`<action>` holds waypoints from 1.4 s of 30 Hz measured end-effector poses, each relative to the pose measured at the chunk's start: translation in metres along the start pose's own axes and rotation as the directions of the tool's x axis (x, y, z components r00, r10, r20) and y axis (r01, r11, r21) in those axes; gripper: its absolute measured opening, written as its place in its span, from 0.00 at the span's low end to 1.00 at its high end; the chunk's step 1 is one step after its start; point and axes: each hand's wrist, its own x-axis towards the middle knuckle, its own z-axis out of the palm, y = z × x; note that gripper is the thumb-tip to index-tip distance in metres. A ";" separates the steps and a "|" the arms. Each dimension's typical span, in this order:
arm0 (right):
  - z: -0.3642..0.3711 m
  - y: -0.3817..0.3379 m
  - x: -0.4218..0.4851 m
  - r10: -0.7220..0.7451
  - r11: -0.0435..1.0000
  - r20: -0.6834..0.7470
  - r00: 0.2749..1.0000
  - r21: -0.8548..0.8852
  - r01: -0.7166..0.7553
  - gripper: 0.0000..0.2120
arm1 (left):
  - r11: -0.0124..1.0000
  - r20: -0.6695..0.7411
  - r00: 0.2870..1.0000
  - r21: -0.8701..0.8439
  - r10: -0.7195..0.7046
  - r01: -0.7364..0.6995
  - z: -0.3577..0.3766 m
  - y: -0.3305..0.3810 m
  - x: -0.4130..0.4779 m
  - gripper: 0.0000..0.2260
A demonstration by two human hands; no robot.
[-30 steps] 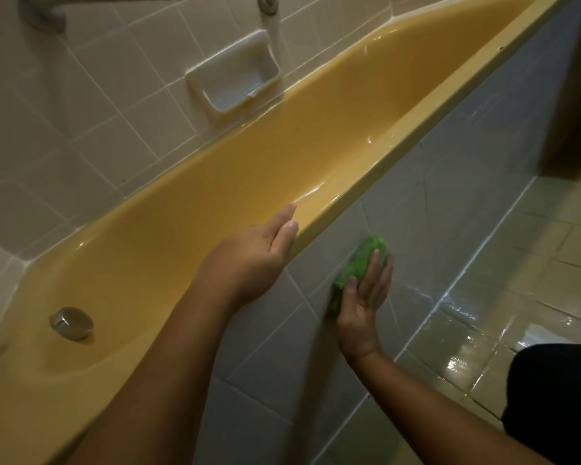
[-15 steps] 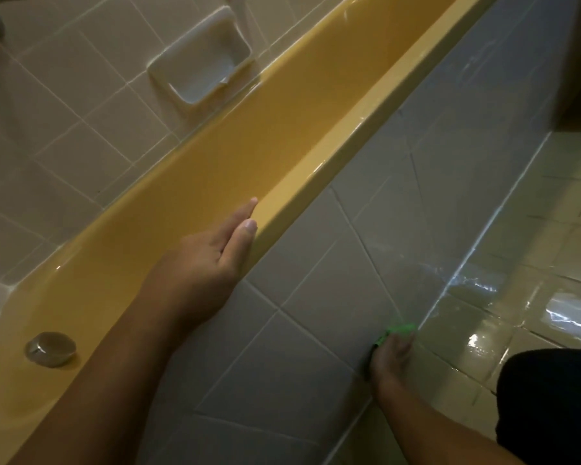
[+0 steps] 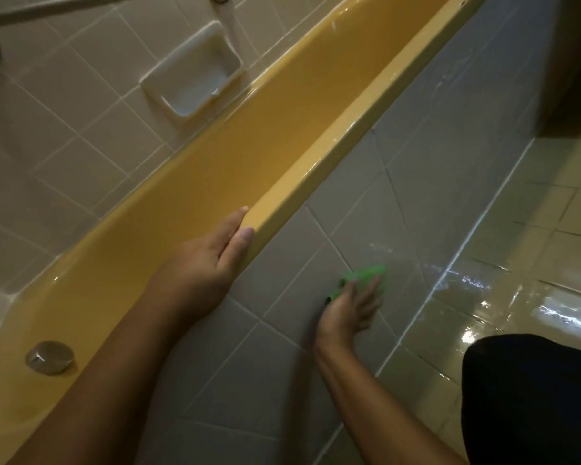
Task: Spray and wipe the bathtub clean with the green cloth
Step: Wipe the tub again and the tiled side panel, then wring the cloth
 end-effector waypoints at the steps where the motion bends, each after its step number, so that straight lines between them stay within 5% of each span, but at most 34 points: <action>1: 0.005 -0.011 -0.002 -0.113 0.993 0.039 0.993 -0.022 0.114 0.43 | 1.000 0.021 1.000 0.001 0.007 -0.007 0.001 0.003 0.004 0.32; 5: 0.012 -0.068 -0.024 -0.514 0.854 0.166 0.841 0.005 0.521 0.32 | 0.999 0.044 0.998 -0.010 0.043 -0.043 0.004 0.020 0.021 0.30; 8: 0.013 -0.101 -0.032 -0.780 0.597 0.246 0.575 0.016 0.802 0.30 | 0.992 0.015 0.998 -0.117 0.057 -0.055 0.006 0.030 0.035 0.25; 10: 0.008 -0.108 -0.023 -0.873 0.448 0.232 0.430 0.030 0.894 0.29 | 0.983 0.008 0.998 -0.176 0.061 -0.058 0.008 0.033 0.042 0.23; 13: 0.001 -0.087 0.000 -0.901 0.383 0.248 0.357 0.064 0.921 0.29 | 0.989 0.009 1.000 -0.149 0.027 -0.025 0.010 0.041 0.049 0.23; 20: -0.006 0.012 0.039 -0.764 0.641 0.065 0.642 -0.037 0.767 0.28 | 0.998 0.026 1.000 -0.062 -0.010 0.012 0.012 0.064 0.054 0.24; 23: -0.010 0.047 0.057 -0.532 0.846 0.021 0.846 -0.017 0.532 0.27 | 0.999 0.018 1.000 -0.044 -0.013 0.014 0.014 0.067 0.056 0.23; 27: -0.020 0.080 0.086 -0.260 0.965 -0.012 0.966 -0.034 0.259 0.35 | 1.000 -0.002 1.000 -0.030 -0.001 0.001 0.016 0.069 0.057 0.24; 33: -0.041 0.118 0.120 0.130 0.987 -0.044 0.991 -0.086 -0.133 0.32 | 1.000 -0.018 1.000 -0.018 -0.010 0.009 0.017 0.065 0.059 0.24; 38: -0.047 0.111 0.127 0.445 0.895 -0.077 0.892 0.023 -0.445 0.28 | 0.999 -0.023 1.000 -0.036 -0.003 0.002 0.018 0.067 0.058 0.23; 42: -0.032 0.076 0.113 0.421 0.907 -0.033 0.907 0.026 -0.420 0.33 | 1.000 -0.013 1.000 -0.018 -0.011 0.010 0.017 0.074 0.061 0.25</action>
